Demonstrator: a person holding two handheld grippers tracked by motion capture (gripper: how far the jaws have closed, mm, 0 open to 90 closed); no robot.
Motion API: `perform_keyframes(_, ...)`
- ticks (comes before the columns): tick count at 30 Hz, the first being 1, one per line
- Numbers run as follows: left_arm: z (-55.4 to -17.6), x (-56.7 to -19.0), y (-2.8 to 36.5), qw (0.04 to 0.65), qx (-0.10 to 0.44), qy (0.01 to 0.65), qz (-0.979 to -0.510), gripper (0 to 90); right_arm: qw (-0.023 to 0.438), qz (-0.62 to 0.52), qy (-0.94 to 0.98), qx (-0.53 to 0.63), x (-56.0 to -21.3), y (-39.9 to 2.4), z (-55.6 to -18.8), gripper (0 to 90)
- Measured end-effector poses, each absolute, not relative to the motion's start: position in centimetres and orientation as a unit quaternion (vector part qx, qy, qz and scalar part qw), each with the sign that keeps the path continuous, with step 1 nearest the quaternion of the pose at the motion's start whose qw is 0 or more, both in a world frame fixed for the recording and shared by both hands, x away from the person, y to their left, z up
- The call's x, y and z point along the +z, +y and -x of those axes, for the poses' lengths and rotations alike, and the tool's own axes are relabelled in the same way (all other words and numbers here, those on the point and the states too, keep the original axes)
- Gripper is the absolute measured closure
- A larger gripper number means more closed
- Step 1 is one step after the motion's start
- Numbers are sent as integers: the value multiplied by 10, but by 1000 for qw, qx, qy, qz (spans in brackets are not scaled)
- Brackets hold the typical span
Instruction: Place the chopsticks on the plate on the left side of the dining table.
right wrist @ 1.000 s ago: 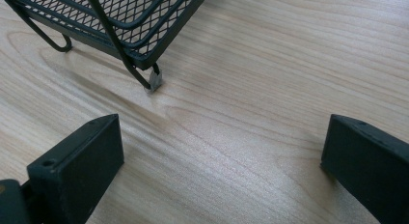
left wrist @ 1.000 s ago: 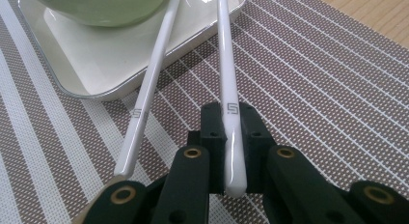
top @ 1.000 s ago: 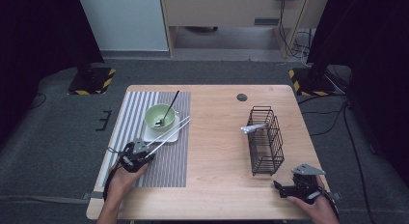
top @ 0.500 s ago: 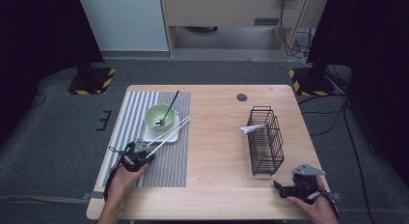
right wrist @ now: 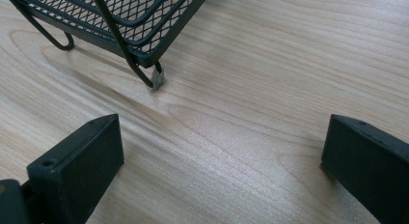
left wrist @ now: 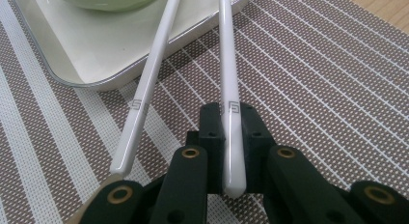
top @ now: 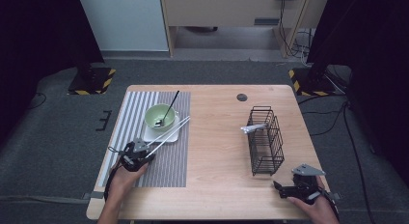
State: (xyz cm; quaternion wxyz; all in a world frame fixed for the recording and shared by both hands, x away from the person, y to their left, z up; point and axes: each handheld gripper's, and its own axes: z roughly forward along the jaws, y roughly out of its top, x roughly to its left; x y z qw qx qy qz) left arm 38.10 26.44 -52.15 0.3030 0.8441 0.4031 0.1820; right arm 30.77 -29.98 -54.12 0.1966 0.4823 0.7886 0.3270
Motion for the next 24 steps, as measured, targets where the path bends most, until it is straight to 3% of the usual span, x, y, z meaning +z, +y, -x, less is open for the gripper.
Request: perform_keyframes(24, -380, -518, 266, 309, 190, 404, -840, 828, 196, -482, 789, 328, -541, -300, -307, 7)
